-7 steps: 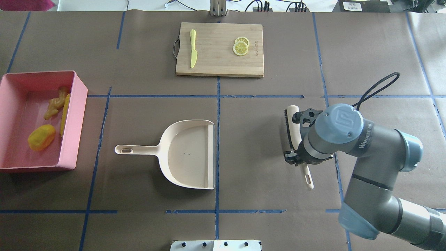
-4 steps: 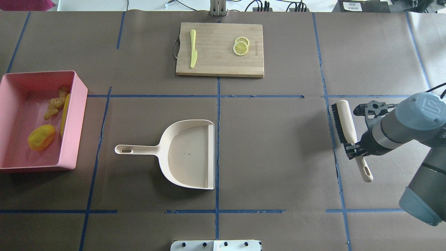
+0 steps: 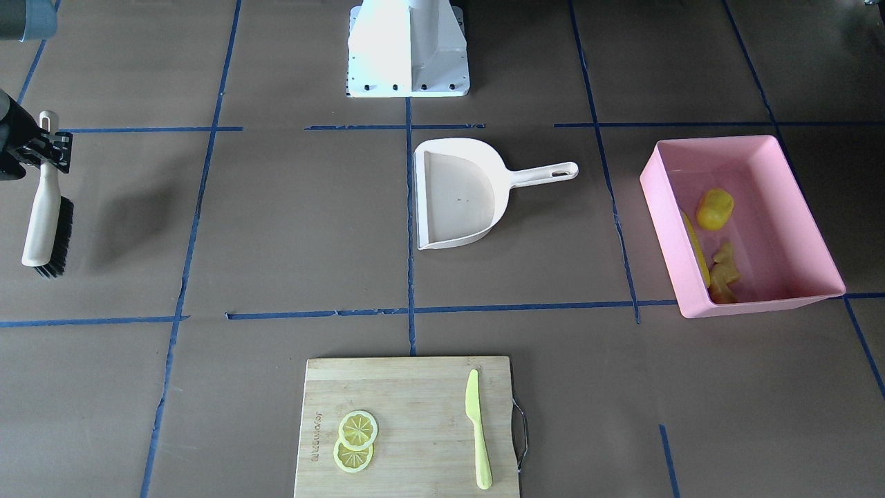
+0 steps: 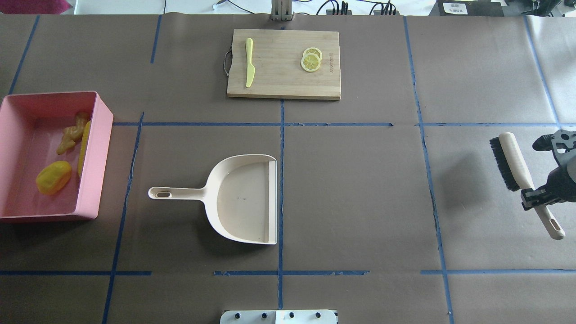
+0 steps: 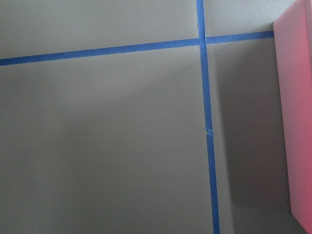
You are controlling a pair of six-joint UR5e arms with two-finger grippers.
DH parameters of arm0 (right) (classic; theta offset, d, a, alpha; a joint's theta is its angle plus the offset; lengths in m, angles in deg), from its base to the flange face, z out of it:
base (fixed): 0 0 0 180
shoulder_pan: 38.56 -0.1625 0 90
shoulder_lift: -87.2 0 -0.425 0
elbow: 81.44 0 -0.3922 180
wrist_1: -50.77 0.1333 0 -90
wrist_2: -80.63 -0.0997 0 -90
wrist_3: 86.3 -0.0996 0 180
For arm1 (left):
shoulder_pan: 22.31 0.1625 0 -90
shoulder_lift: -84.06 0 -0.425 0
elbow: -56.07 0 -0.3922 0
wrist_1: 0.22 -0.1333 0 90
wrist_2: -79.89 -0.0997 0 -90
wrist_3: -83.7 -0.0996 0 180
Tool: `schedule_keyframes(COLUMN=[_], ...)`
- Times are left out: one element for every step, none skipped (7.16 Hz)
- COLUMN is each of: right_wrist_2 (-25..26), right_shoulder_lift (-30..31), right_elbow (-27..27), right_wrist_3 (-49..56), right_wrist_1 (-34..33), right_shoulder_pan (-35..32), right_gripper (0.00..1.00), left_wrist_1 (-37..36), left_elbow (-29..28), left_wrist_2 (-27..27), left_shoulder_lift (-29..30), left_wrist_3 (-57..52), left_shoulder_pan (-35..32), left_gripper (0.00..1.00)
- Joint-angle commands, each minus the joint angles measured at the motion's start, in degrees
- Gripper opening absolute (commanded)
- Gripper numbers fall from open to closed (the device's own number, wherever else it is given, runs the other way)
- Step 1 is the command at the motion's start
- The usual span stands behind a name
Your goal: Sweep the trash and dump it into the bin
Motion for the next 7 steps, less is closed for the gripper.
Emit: schedule_keyframes(right_wrist_2=[0.0, 0.0, 0.0, 0.0, -0.1, -0.2, -0.2], right_shoulder_lift=[2.7, 2.8, 2.7, 2.6, 2.5, 2.5, 2.5], right_elbow=[0.3, 0.5, 0.9, 1.0, 1.0, 0.9, 0.6], right_wrist_3=[0.8, 0.7, 0.6, 0.4, 0.0, 0.1, 0.1], right_wrist_1=[0.0, -0.1, -0.1, 0.0, -0.1, -0.1, -0.1], right_shoulder_pan=[-0.5, -0.5, -0.4, -0.4, -0.4, -0.4, -0.7], right_gripper=[0.0, 0.02, 0.11, 0.34, 0.99, 1.0, 1.0], left_wrist_1=[0.0, 0.0, 0.0, 0.0, 0.0, 0.0, 0.0], left_elbow=[0.0, 0.0, 0.0, 0.0, 0.0, 0.0, 0.0], left_wrist_2=[0.0, 0.0, 0.0, 0.0, 0.0, 0.0, 0.0], left_shoulder_lift=[0.0, 0.0, 0.0, 0.0, 0.0, 0.0, 0.0], left_wrist_3=[0.1, 0.1, 0.1, 0.1, 0.1, 0.1, 0.1], left_shoulder_pan=[0.0, 0.0, 0.0, 0.0, 0.0, 0.0, 0.0], left_gripper=[1.0, 1.0, 1.0, 1.0, 1.0, 1.0, 1.0])
